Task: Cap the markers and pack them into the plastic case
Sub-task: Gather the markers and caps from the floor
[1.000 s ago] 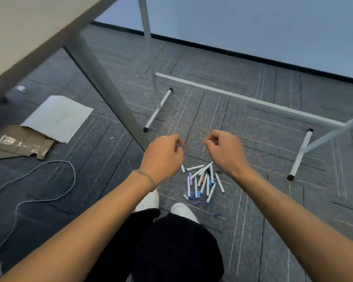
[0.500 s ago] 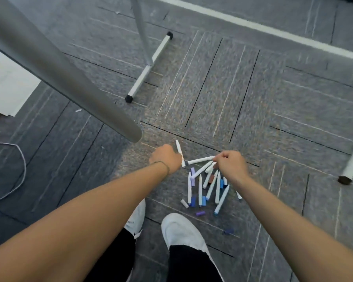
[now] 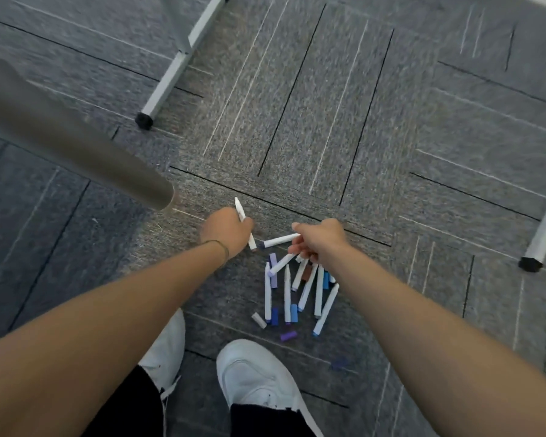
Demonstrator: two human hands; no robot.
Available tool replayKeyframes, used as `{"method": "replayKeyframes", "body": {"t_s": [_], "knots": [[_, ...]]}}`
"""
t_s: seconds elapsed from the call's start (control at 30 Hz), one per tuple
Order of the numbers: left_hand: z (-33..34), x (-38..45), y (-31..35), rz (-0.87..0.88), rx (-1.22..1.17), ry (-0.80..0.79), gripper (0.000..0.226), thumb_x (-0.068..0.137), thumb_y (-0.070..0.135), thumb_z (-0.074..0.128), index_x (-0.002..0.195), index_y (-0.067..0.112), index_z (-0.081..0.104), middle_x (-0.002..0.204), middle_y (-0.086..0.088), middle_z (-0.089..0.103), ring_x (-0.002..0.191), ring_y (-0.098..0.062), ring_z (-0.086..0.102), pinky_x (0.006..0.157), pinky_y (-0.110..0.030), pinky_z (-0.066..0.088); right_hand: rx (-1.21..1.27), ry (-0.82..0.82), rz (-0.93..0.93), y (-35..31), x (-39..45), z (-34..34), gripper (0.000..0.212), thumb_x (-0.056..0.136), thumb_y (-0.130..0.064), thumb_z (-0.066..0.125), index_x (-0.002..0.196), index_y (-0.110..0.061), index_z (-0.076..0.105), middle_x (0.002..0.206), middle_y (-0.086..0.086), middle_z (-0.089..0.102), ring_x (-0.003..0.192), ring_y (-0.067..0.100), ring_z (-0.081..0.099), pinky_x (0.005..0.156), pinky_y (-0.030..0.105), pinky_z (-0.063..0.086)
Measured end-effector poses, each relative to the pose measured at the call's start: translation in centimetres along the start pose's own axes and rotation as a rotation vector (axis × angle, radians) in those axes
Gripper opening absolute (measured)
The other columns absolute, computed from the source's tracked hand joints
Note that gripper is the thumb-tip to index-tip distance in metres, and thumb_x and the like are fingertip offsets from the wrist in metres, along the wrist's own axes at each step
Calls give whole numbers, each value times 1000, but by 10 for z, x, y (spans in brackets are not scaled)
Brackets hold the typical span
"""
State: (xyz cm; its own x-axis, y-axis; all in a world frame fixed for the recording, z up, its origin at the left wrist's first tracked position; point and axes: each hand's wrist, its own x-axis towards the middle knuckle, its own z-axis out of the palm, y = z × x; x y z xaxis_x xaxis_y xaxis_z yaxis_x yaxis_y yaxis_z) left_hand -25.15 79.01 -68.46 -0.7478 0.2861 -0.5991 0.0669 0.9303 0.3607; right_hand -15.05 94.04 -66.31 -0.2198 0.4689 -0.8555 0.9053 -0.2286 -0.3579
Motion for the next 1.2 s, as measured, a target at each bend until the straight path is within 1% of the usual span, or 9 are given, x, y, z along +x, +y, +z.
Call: {"method": "replayKeyframes", "body": {"t_s": [0.2,0.3,0.4,0.57,0.63,0.93,1.03,1.13,1.2], "knots": [[-17,-21,-18,-64,-568,-43,15,101,19,45,92,12,55,74,-21,70,65,-31,68,67,-52,62,-31,11,61,-13,8,26,40,99,-34,64,81,2,68,65,12,75,55,20,72,48,26,47],[-27,-30,-23,-45,-636,-65,15,102,6,44,111,12,54,75,-17,70,66,-26,70,68,-45,62,-2,30,87,-15,11,38,36,96,-33,70,86,2,69,63,12,75,57,21,74,57,30,59],[-31,-39,-21,-51,-652,-40,22,100,0,40,103,17,52,78,-16,68,68,-26,66,63,-37,56,45,78,99,-8,12,44,29,89,-29,78,89,-1,71,63,12,74,53,21,74,57,31,61],[-23,-46,-10,-62,-510,28,15,95,13,50,82,18,56,68,-4,53,60,-20,46,56,-32,40,109,118,-1,-10,-1,34,18,80,-18,65,71,-4,71,58,5,73,57,18,71,69,35,64],[-13,-49,-2,-7,-415,19,16,96,19,54,80,17,57,63,0,48,54,-15,40,49,-26,34,204,117,-44,-13,-8,20,24,81,-23,61,71,-5,71,59,2,73,52,16,64,60,31,57],[39,-37,59,238,206,-70,21,90,40,64,90,19,63,73,2,61,68,-19,61,60,-31,52,301,78,3,26,-26,-74,12,89,-2,54,93,3,64,72,19,74,70,32,75,72,44,64],[46,-33,65,271,384,-97,24,88,39,67,91,17,57,69,1,55,67,-22,59,58,-32,47,307,78,32,40,-19,-85,11,92,5,48,98,7,57,66,19,67,56,32,67,72,48,63],[48,-35,64,296,535,-103,20,89,33,67,91,15,60,71,-1,56,67,-22,61,59,-32,48,241,97,29,48,-10,-84,12,93,4,51,97,7,62,65,11,49,46,21,49,70,45,63],[49,-35,61,302,513,-99,19,91,33,65,89,15,59,69,-1,55,64,-20,58,57,-31,47,123,106,-14,51,-11,-83,8,93,-4,59,86,0,62,71,9,47,57,20,51,54,32,60]]}}
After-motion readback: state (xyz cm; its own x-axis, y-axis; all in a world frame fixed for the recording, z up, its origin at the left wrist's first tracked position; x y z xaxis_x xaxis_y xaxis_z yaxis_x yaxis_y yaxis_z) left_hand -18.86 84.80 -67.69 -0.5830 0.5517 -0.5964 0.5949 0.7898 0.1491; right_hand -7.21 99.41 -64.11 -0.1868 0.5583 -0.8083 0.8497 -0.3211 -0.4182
